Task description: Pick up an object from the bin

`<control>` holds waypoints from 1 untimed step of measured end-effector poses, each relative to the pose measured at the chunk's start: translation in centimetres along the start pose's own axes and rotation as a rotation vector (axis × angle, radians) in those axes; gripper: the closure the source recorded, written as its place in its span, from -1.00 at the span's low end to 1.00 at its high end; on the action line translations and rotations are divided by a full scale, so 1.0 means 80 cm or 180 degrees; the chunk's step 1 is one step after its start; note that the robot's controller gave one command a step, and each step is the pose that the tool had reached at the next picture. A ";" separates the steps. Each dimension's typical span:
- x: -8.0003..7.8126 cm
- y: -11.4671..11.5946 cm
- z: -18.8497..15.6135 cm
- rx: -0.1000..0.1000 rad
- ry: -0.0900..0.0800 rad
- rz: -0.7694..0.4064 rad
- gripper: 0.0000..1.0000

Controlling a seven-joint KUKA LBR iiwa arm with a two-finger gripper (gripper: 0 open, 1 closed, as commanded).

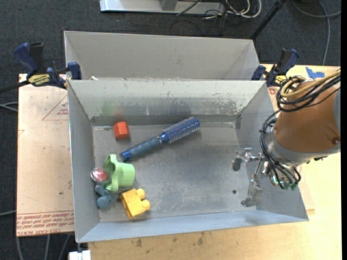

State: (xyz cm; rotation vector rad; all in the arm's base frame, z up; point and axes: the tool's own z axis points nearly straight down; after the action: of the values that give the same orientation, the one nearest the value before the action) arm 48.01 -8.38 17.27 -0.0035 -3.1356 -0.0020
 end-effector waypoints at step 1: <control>-0.002 0.001 -0.003 0.0003 -0.0020 -0.0012 1.00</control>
Offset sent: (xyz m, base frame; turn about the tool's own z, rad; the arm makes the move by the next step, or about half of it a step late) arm 0.0000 0.0000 0.0000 0.0000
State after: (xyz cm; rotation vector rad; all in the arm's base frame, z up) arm 48.18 -8.34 17.51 0.0023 -3.1419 -0.0005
